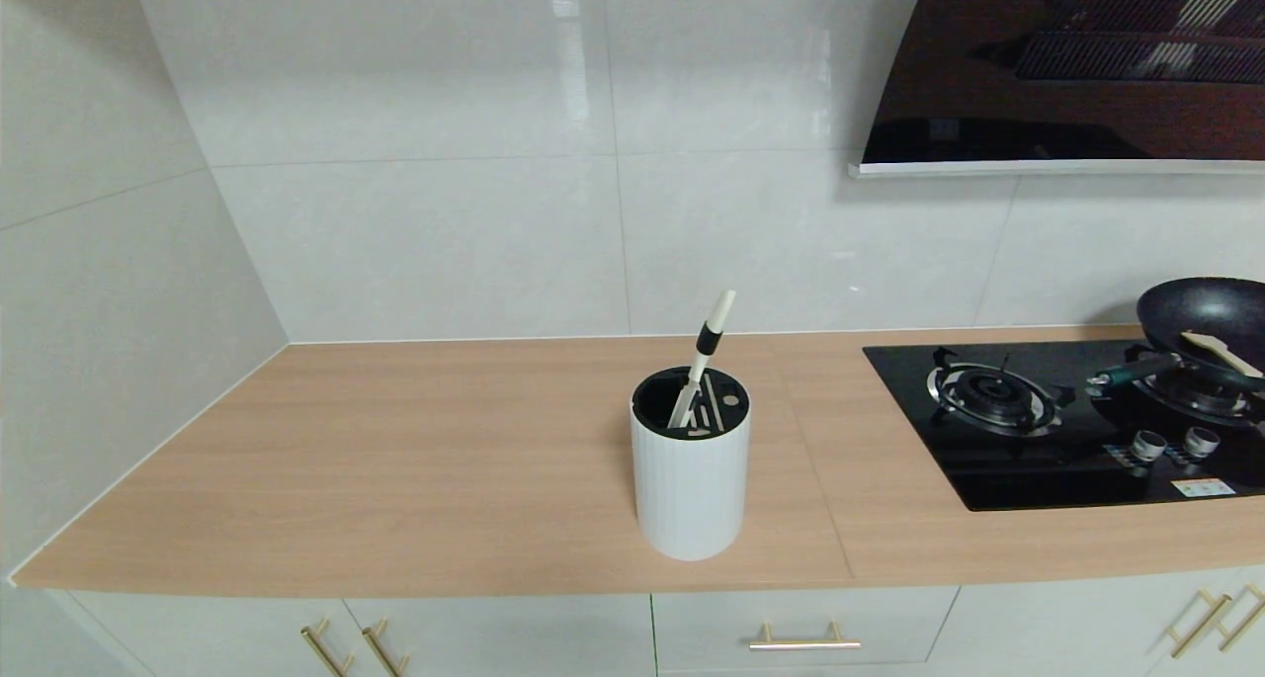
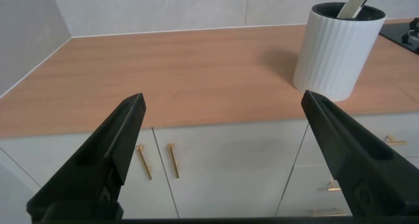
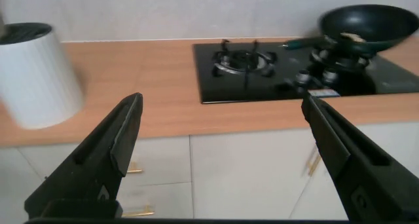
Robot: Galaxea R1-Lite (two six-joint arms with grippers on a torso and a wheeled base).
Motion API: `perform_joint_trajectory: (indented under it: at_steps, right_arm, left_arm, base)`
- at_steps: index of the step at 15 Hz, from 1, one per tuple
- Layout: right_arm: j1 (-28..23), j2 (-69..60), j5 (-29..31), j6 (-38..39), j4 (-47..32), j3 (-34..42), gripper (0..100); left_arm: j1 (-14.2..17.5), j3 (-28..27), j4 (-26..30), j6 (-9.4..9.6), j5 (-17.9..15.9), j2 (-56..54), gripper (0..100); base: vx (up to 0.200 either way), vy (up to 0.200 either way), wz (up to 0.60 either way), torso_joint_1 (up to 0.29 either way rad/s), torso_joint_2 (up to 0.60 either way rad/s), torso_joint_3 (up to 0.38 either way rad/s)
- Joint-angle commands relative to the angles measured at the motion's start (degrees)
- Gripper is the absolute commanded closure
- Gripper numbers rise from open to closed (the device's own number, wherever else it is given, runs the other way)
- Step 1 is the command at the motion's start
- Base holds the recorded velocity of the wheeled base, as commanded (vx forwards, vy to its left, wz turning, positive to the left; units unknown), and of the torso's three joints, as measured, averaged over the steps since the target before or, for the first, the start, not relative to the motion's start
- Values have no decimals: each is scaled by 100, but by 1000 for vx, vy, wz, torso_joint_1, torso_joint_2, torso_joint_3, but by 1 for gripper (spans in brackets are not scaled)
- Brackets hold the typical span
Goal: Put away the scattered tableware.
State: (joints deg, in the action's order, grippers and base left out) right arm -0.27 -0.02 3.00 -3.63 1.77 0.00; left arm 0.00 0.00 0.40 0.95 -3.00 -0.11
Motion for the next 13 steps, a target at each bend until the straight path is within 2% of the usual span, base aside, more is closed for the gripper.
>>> perform_joint_trajectory:
  at_steps: [1,2,3,6,13]
  right_arm:
    - [36,82,-203,21,-247,0,0]
    - [194,486,-203,416,-186,0,0]
    - [211,530,-203,478,-177,0,0]
    - [18,2,-212,398,-177,0,0]
    - [18,2,-212,398,-177,0,0]
  left_arm:
    - [0,0,4,-7,1,11,0]
    - [0,0,4,2,1,11,0]
    - [0,0,4,2,1,11,0]
    - [0,0,4,2,1,11,0]
    - [0,0,4,2,1,11,0]
  base:
    - [0,0,0,0,0,0]
    - [0,0,0,0,0,0]
    - [0,0,0,0,0,0]
    - [0,0,0,0,0,0]
    - [0,0,0,0,0,0]
